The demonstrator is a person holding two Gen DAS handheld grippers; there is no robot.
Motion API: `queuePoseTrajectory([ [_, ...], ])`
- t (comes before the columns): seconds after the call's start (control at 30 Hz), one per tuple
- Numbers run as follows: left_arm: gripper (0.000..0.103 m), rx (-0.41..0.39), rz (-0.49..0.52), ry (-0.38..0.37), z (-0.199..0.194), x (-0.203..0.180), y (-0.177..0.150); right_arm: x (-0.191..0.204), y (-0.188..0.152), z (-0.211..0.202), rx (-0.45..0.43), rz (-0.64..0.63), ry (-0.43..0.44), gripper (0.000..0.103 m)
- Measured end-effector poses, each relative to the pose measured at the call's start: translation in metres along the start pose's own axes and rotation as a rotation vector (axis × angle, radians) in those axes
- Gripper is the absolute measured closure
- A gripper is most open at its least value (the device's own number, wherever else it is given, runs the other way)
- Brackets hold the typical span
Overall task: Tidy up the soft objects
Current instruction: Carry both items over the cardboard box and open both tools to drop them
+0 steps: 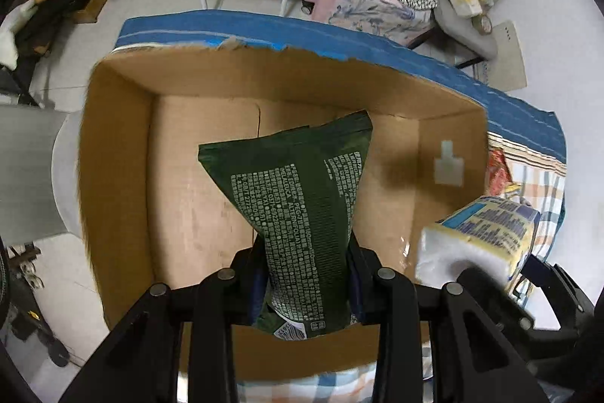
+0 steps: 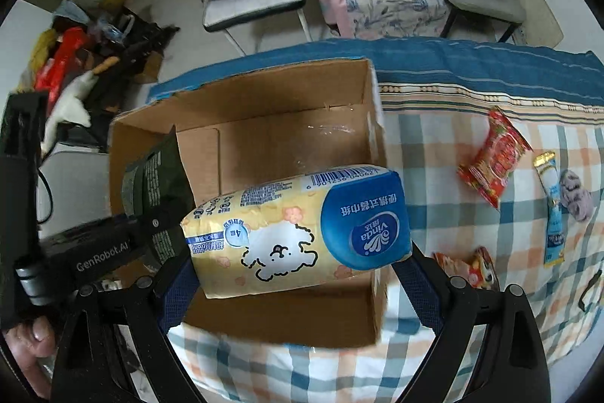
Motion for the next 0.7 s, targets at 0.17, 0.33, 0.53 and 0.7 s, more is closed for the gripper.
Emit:
queuePoseTrajectory([
  [0.17, 0.072, 0.057, 0.04, -0.007, 0.022, -0.003, 0.033, 0.009, 0.034, 0.026, 0.04, 0.031, -0.057, 0.008],
  [0.33, 0.071, 0.122, 0.086, -0.023, 0.041, -0.007, 0.054, 0.014, 0.058, 0.044, 0.077, 0.041, -0.098, 0.007],
  [0.53, 0.066, 0.199, 0.051, -0.066, 0.06, -0.004, 0.073, 0.017, 0.075, 0.065, 0.12, 0.036, -0.129, 0.006],
  [0.7, 0.055, 0.167, 0.041, -0.054, 0.051, -0.002, 0.071, 0.015, 0.079, 0.065, 0.114, 0.042, -0.137, 0.005],
])
Point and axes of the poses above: each gripper's, at about its wrist camera, not at the fingertips, and z roughly the way its jaws point, x to its left, y to its top, the point moved 2 cm from there along z, roughly the way its jaws point, and after that the axes turned 10 degrees about x, right-handed, at the moved point
